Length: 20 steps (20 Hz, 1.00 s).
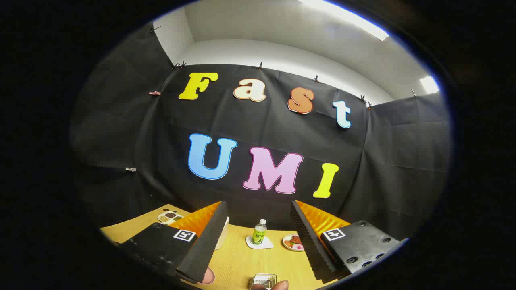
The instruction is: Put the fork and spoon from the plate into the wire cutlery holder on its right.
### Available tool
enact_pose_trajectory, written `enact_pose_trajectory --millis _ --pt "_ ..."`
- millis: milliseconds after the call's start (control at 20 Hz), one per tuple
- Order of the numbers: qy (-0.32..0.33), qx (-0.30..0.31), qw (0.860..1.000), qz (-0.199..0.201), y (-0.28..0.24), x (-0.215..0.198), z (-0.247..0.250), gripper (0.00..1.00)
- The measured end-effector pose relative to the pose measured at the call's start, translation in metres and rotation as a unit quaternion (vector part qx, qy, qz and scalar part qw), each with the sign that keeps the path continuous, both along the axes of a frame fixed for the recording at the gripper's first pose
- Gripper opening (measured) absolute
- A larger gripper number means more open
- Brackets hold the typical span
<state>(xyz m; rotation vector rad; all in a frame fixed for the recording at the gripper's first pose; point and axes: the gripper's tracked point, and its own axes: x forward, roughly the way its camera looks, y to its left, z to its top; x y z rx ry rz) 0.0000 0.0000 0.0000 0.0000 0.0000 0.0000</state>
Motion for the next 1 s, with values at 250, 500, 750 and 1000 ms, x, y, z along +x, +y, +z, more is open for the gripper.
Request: enact_pose_trajectory --millis 250,500,750,1000 --pt "0.008 -0.004 1.0 0.007 0.007 0.005 -0.003 0.98" --pt "-0.001 -0.011 1.0 0.017 0.018 0.006 0.005 0.98" --pt "0.006 -0.005 1.0 0.024 0.026 0.005 -0.003 0.98" --pt "0.007 0.003 1.0 0.019 0.023 0.005 -0.001 0.98"
